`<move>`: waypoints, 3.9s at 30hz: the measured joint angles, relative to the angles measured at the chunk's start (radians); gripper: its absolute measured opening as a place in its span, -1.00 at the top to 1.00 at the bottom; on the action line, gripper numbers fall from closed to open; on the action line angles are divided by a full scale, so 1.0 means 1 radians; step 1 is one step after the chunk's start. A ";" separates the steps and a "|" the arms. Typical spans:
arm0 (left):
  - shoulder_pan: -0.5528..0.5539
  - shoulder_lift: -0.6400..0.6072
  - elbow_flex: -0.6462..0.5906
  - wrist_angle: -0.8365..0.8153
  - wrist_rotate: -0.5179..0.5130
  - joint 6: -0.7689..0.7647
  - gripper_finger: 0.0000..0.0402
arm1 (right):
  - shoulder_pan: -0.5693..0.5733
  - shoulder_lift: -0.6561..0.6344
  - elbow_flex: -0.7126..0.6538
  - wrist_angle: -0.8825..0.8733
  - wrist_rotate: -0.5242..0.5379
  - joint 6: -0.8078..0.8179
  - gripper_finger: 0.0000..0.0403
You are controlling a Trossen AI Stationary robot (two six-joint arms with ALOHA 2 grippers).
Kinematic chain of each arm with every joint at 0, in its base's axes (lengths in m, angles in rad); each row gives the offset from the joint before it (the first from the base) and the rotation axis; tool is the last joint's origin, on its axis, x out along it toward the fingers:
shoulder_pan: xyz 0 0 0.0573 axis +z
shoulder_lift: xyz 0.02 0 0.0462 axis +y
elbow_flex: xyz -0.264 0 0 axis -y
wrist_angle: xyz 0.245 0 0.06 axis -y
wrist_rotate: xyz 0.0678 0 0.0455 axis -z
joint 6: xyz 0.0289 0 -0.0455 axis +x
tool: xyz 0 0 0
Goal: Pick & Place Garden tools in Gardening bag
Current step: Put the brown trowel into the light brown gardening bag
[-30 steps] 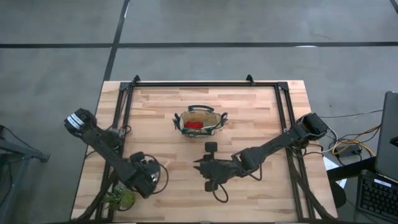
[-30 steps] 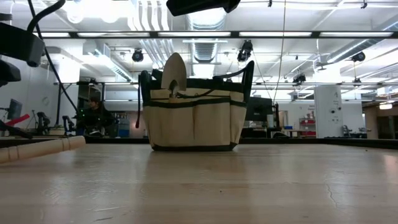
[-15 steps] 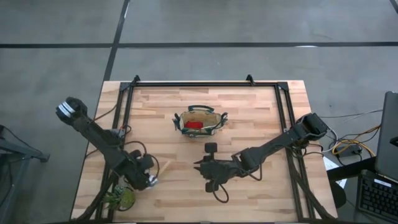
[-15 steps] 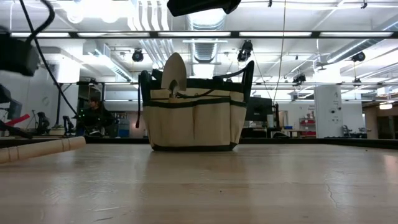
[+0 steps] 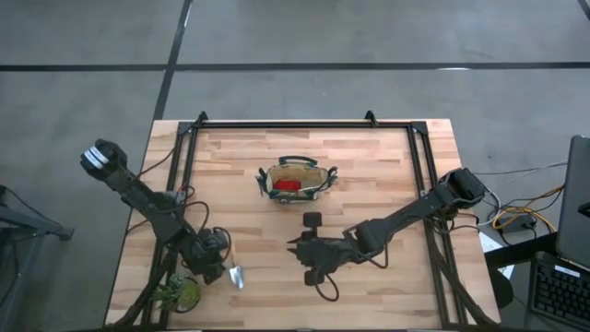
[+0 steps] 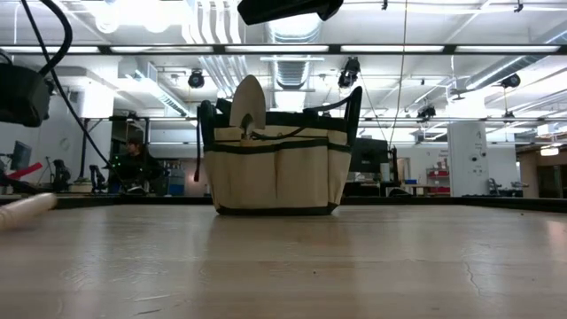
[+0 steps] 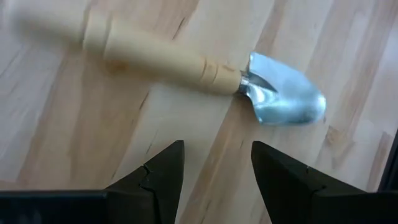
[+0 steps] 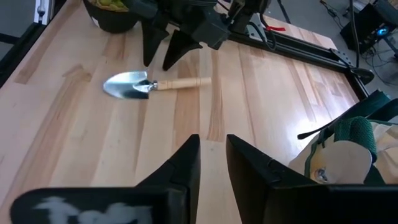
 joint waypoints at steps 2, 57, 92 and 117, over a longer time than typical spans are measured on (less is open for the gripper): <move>0.000 -0.004 0.000 0.001 -0.001 -0.001 0.05 | 0.000 0.000 0.000 0.000 0.000 0.000 0.68; -0.033 0.586 0.562 -0.427 -0.465 0.524 0.31 | 0.000 0.001 -0.002 0.010 0.000 0.000 0.71; -0.006 0.353 0.595 0.034 -0.642 0.935 0.98 | 0.075 -0.001 -0.002 0.074 0.001 -0.002 0.74; -0.005 0.318 0.595 0.163 -0.658 1.031 0.98 | 0.096 -0.005 -0.002 0.105 -0.047 -0.022 0.74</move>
